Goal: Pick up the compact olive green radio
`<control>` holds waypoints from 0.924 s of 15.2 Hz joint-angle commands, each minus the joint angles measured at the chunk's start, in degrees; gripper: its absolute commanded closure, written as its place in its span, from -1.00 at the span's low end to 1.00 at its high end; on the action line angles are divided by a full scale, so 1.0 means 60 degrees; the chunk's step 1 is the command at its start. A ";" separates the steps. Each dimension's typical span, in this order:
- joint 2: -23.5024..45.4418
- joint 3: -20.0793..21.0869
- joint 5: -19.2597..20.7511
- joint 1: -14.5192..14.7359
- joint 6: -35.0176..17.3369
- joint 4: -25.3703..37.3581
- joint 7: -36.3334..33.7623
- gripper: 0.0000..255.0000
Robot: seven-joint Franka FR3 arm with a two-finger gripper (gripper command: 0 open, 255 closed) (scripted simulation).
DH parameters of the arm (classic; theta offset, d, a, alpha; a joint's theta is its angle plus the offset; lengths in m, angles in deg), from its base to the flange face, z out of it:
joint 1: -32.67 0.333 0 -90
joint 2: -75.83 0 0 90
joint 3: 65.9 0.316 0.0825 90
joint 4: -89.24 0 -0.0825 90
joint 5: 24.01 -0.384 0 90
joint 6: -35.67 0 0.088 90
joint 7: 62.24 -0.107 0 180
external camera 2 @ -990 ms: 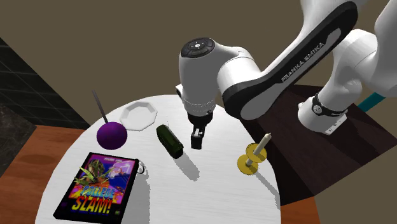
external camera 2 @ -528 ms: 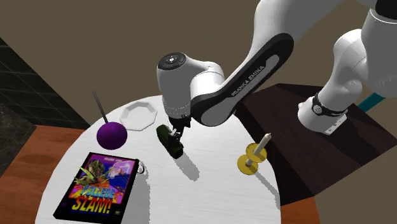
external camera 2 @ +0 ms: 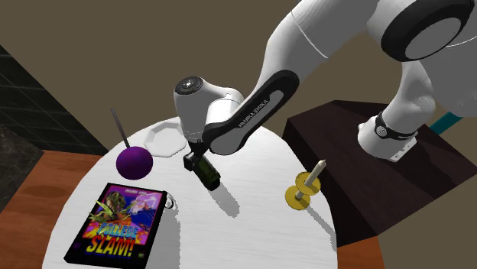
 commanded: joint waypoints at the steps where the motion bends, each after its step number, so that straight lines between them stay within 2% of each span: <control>1: 0.0600 -0.0099 -0.0125 -0.0181 0.0001 0.0628 -0.0194 -1.00; 3: 0.1168 -0.0177 -0.0233 -0.0323 0.0010 0.1228 -0.0407 -1.00; 12: 0.1982 -0.0066 -0.0319 -0.0402 -0.0449 0.1587 -0.0326 -1.00; 13: 0.1992 -0.0066 -0.0319 -0.0394 -0.0453 0.1594 -0.0334 1.00; 14: 0.1986 -0.0065 -0.0321 -0.0401 -0.0461 0.1579 -0.0325 1.00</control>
